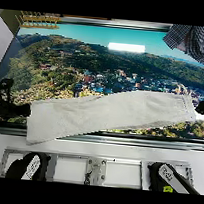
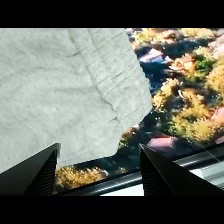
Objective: Fold the clothes and pants, and hang the long-sleeved shirts on hangers.
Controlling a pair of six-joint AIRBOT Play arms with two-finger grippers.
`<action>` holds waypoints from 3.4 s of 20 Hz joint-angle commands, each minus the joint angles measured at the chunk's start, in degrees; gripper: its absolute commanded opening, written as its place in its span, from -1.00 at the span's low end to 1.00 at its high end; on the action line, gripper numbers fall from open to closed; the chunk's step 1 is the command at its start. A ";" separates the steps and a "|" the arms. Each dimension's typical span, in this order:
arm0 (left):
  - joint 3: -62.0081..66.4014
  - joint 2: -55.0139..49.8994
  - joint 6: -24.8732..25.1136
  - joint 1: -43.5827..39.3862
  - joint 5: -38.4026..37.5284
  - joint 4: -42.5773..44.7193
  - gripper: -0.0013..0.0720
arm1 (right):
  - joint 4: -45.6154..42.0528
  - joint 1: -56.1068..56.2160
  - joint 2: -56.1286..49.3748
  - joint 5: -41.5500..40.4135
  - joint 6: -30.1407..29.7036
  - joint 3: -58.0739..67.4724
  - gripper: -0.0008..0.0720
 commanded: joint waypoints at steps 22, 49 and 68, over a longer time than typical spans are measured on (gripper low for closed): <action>5.84 -14.91 19.32 5.95 18.14 -21.07 -0.94 | 11.04 -0.50 0.11 2.10 -0.66 -0.55 0.49; 0.39 -28.22 18.03 15.30 14.86 -26.69 0.90 | 10.86 -0.52 0.11 3.23 -0.63 -0.55 0.49; 34.88 -34.67 11.41 6.62 13.35 -26.64 0.73 | 10.99 -0.74 0.20 4.70 3.30 -0.76 0.48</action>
